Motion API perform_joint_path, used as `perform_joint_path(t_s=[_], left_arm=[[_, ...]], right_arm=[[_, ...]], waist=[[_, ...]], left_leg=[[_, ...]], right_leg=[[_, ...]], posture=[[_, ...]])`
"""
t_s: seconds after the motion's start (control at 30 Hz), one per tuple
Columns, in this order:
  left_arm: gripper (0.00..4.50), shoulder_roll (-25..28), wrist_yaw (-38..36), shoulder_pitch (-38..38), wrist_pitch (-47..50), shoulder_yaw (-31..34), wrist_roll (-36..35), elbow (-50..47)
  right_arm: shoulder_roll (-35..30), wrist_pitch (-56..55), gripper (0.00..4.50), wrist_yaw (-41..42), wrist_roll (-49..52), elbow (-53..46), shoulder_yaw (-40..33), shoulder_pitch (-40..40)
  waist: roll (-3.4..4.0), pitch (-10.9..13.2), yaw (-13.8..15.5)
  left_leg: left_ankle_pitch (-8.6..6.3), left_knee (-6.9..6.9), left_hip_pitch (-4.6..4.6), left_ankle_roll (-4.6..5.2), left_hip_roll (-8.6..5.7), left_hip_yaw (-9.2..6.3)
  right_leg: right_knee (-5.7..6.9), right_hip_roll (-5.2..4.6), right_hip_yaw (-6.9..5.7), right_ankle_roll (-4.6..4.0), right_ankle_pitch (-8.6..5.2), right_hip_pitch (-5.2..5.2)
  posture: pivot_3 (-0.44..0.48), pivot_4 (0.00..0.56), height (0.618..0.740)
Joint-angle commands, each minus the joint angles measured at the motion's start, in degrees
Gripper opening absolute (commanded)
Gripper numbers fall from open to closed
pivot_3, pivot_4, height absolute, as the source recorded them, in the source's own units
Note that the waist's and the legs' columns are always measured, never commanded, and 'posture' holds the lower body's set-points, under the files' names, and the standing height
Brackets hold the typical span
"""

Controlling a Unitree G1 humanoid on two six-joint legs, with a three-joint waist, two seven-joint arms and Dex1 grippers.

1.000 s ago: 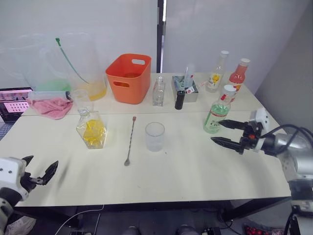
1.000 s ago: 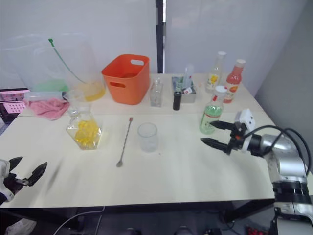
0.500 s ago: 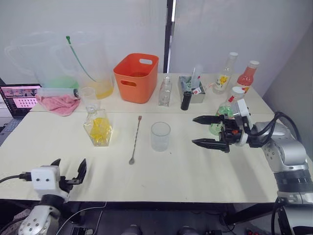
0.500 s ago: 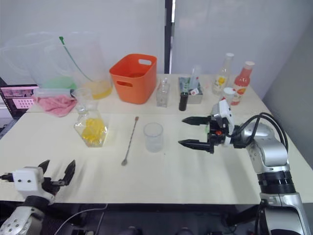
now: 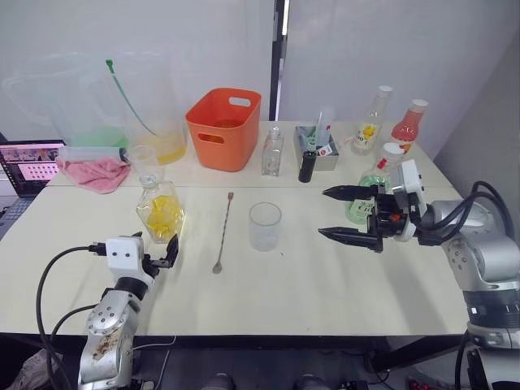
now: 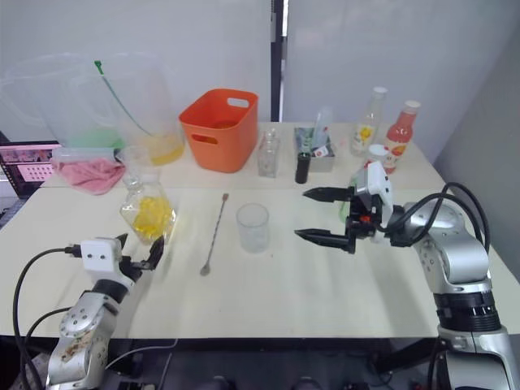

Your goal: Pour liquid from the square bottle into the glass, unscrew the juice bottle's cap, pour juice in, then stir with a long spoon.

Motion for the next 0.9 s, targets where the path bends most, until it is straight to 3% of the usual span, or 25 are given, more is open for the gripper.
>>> perform_joint_path(t_s=[0.03, 0.6, 0.8, 0.9], left_arm=[[4.5, 1.0, -0.2, -3.6, -1.8, 0.1, -0.5, 2.7], [4.5, 2.1, 1.9, -18.3, -5.1, 1.3, -1.4, 17.6], [2.82, 3.2, 1.7, -20.2, -6.4, 1.6, -1.9, 20.3], [2.82, 3.8, -0.4, -19.5, -6.3, 1.1, -3.0, 18.3]], right_arm=[[-1.3, -2.5, 4.46, -1.5, -1.3, 0.2, -2.5, 0.4], [0.6, -4.2, 4.46, -5.9, -3.2, -0.4, -1.0, 0.2], [1.2, -4.6, 4.5, -6.9, -3.4, -0.9, -0.7, 0.6], [1.1, -4.6, 4.5, -7.1, -3.6, -1.6, -0.5, 0.6]], waist=[[0.0, 0.0, 0.0], [-0.02, 0.0, -0.1], [-0.03, 0.0, -0.1], [-0.03, 0.0, -0.1]], left_leg=[[0.0, 0.0, -0.01, 0.0, -0.01, 0.0], [0.0, 0.01, -0.04, 0.0, -0.01, -0.02], [0.0, 0.0, -0.04, 0.0, -0.02, -0.02], [0.0, 0.01, -0.05, 0.0, -0.02, -0.03]], right_leg=[[-0.01, 0.0, 0.0, 0.01, 0.0, 0.0], [0.01, 0.0, -0.01, 0.02, 0.01, -0.04], [0.02, 0.0, -0.01, 0.02, 0.01, -0.05], [0.02, 0.0, -0.01, 0.02, 0.01, -0.05]], posture=[[0.0, 0.15, 0.74], [0.0, 0.15, 0.74], [0.0, 0.15, 0.74], [0.0, 0.15, 0.74]])
